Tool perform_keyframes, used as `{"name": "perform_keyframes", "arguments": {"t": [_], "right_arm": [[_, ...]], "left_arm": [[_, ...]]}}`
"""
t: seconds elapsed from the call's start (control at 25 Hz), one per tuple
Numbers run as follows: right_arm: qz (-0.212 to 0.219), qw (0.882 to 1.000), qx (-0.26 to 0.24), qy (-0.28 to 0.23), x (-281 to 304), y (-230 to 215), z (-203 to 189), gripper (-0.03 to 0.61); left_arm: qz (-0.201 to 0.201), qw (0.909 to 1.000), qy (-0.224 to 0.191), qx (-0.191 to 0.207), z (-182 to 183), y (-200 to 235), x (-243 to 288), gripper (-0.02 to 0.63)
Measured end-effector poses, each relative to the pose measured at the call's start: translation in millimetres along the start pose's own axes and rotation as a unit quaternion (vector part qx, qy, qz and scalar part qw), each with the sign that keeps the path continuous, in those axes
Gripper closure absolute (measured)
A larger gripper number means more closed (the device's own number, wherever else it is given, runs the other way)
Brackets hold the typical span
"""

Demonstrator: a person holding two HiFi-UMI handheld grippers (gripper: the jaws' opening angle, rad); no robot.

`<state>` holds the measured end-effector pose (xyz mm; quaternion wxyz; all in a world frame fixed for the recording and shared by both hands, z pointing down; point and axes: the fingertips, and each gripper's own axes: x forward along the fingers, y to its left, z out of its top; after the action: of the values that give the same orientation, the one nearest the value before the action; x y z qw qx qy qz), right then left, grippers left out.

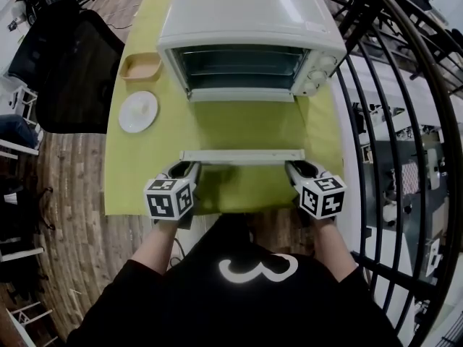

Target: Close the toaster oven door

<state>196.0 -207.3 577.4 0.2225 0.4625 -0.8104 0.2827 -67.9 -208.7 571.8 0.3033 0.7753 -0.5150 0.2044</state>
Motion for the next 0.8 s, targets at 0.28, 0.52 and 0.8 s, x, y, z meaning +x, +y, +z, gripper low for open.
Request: {"name": "perform_keyframes", "arguments": {"t": [0.28,0.52,0.8], "right_arm": [[0.007,1.000,-0.016,-0.019,-12.2,4.7,15.3,0.482],[0.012,0.999,-0.028,-0.039,-25.5,8.3,33.5,0.480],[0.012,0.998,-0.023,-0.060,-38.8,14.6,60.8,0.479]], "left_arm": [[0.002,1.0000,-0.008,0.003,15.3,-4.8,-11.9,0.507],[0.008,0.9995,-0.029,0.006,33.5,-11.1,-24.2,0.506],[-0.012,0.9991,-0.039,-0.006,59.8,-14.5,-38.6,0.506]]}}
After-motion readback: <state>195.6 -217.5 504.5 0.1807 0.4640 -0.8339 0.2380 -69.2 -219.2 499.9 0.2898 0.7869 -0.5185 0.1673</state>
